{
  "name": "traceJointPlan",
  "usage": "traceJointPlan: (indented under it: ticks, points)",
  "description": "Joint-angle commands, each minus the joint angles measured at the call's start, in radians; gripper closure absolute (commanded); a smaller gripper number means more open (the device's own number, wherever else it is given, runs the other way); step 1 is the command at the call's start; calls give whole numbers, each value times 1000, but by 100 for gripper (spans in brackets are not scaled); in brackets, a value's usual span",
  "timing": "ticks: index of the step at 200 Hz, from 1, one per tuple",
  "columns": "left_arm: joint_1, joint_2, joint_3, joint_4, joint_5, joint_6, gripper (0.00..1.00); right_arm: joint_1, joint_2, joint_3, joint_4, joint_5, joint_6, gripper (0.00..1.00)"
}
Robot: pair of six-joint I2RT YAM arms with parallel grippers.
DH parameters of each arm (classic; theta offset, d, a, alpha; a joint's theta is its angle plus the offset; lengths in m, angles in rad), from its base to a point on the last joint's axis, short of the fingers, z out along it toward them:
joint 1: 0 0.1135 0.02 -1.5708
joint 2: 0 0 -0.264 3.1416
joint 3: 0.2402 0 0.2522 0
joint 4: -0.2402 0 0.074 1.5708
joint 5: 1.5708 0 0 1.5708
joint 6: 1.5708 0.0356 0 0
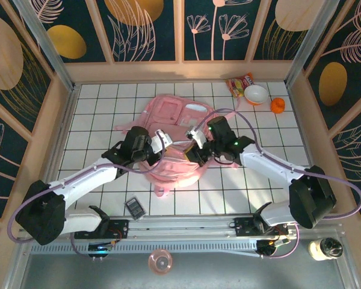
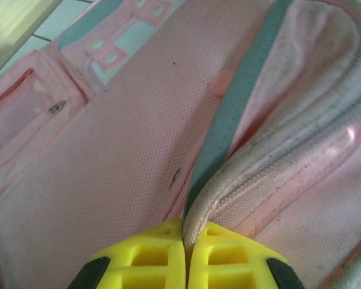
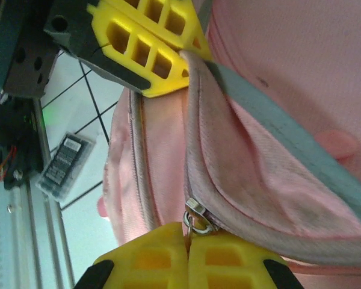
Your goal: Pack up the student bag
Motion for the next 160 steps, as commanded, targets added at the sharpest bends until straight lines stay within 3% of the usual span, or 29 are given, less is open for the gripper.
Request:
traceJointPlan:
  ticks: [1, 21, 35, 62, 89, 118, 160]
  points:
    - [-27, 19, 90, 176, -22, -106, 100, 113, -30, 2, 139, -81, 269, 100]
    - [-28, 2, 61, 209, 4, -88, 100, 126, -31, 20, 135, -36, 417, 100]
    - [-28, -26, 9, 260, 1, -51, 100, 107, -46, 24, 94, 6, 492, 91]
    - [-26, -69, -66, 292, 19, 57, 100, -13, -92, -2, 24, -37, 659, 61]
    - [-20, -88, -89, 281, 76, 135, 100, -147, -178, -50, 24, -96, 761, 48]
    - [-1, -102, -123, 320, 137, 169, 100, -260, -163, -33, -50, -113, 825, 46]
    - [13, -104, -121, 324, 205, 197, 100, -258, -31, 14, -12, -165, 887, 45]
